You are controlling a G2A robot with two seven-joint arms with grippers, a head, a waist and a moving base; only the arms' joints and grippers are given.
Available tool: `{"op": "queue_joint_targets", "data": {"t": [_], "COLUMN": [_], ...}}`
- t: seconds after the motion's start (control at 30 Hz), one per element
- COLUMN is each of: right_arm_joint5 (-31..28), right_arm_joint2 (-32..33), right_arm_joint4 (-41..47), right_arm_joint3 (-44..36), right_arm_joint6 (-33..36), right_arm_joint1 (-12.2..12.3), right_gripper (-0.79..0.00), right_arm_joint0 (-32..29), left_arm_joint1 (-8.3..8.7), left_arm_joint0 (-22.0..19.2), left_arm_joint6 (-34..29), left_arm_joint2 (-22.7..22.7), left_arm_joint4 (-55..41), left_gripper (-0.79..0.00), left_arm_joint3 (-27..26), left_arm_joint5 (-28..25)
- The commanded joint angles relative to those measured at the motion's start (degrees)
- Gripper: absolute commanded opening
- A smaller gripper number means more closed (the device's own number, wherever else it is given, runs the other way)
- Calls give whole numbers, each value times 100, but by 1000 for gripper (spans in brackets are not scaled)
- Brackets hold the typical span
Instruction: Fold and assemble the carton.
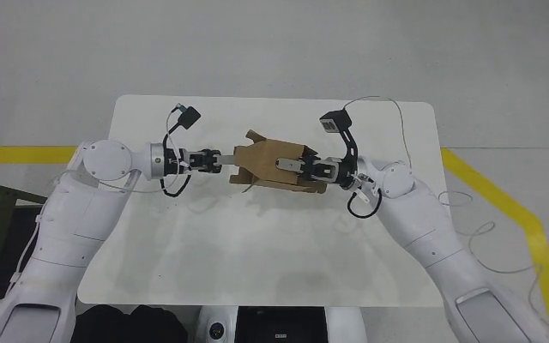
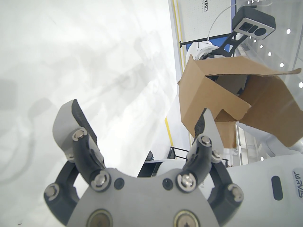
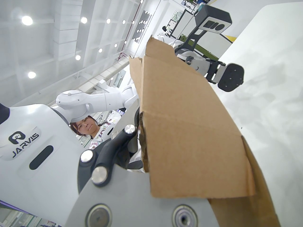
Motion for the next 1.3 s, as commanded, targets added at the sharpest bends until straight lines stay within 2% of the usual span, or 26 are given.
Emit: {"op": "queue_joint_targets", "data": {"t": [0.0,0.63,1.27], "right_arm_joint5": [-13,-11,-131], "right_arm_joint2": [-31,-392,-541], "right_arm_joint4": [1,112,162], "right_arm_joint3": [32,-136,-70], "right_arm_joint6": [-13,-10,-131], "right_arm_joint1": [-20,-166,-177], "right_gripper": [-785,-785,-785], "right_arm_joint0": [26,158,263], "left_arm_joint1": [-1,7,31], "left_arm_joint0": [6,-33,13], "left_arm_joint6": [-80,-162,-180], "left_arm_joint2": [7,-22,-102], "left_arm_joint4": [-92,-224,-339], "left_gripper": [0,0,0], "left_arm_joint3": [-62,-167,-153], "left_arm_joint5": [-25,-39,-17]}}
